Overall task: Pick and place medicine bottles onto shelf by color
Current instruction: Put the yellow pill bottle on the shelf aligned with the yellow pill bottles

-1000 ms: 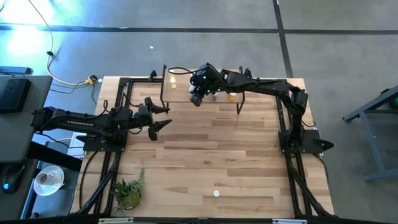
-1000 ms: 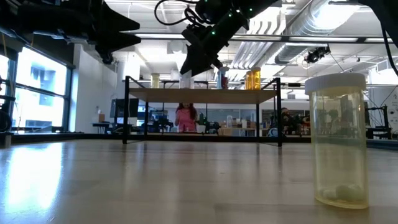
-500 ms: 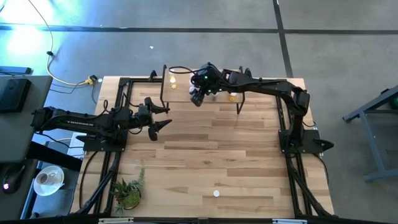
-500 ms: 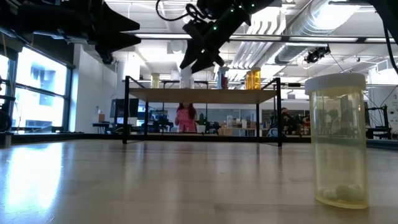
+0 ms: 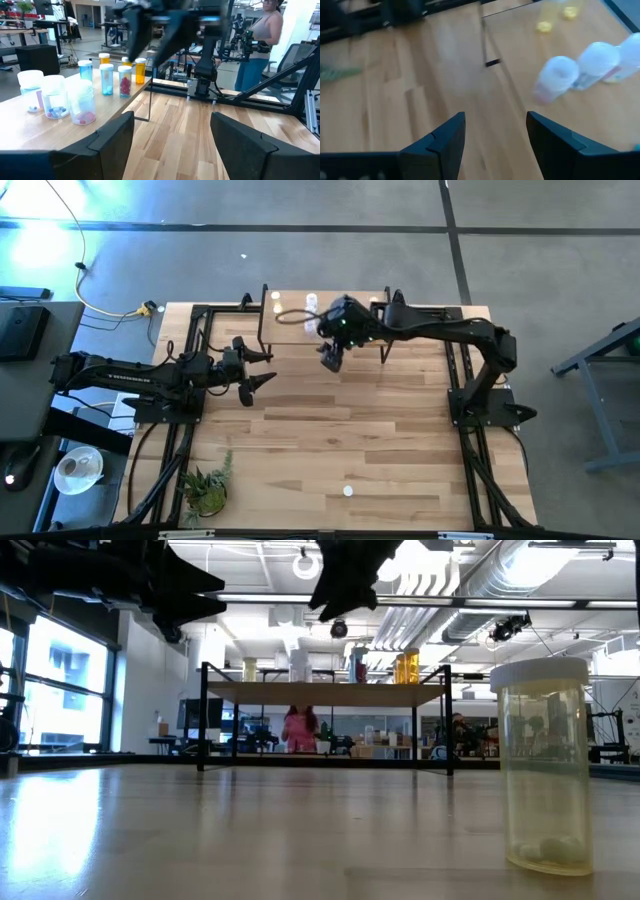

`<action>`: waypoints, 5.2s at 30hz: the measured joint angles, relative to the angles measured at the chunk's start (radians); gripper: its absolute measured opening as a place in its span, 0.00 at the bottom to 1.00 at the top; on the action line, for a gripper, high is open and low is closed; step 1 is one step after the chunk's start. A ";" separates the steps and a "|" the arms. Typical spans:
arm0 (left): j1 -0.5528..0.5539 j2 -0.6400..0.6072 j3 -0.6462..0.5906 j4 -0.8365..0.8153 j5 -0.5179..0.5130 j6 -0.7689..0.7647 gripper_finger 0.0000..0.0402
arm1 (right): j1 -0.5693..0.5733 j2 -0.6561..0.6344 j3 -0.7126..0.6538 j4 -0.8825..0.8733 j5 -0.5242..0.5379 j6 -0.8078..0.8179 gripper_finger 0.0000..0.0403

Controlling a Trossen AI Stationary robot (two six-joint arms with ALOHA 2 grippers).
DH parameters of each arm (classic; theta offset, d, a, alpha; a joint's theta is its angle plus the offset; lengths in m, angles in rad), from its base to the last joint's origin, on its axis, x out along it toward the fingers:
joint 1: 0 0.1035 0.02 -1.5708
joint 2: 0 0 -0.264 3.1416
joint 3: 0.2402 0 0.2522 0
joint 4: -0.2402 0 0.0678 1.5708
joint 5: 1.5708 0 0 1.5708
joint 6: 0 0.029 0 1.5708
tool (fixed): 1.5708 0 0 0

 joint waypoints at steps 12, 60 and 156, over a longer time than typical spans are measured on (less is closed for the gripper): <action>0.000 0.000 0.000 -0.001 0.000 0.000 0.63 | 0.180 -0.047 -0.060 -0.159 0.002 -0.015 0.50; 0.000 0.000 0.000 -0.008 0.005 -0.027 0.63 | 0.947 -0.375 -1.112 0.876 0.440 0.467 0.50; 0.000 0.000 0.000 -0.024 0.004 -0.053 0.63 | 0.925 0.276 -0.948 1.556 0.292 0.234 0.33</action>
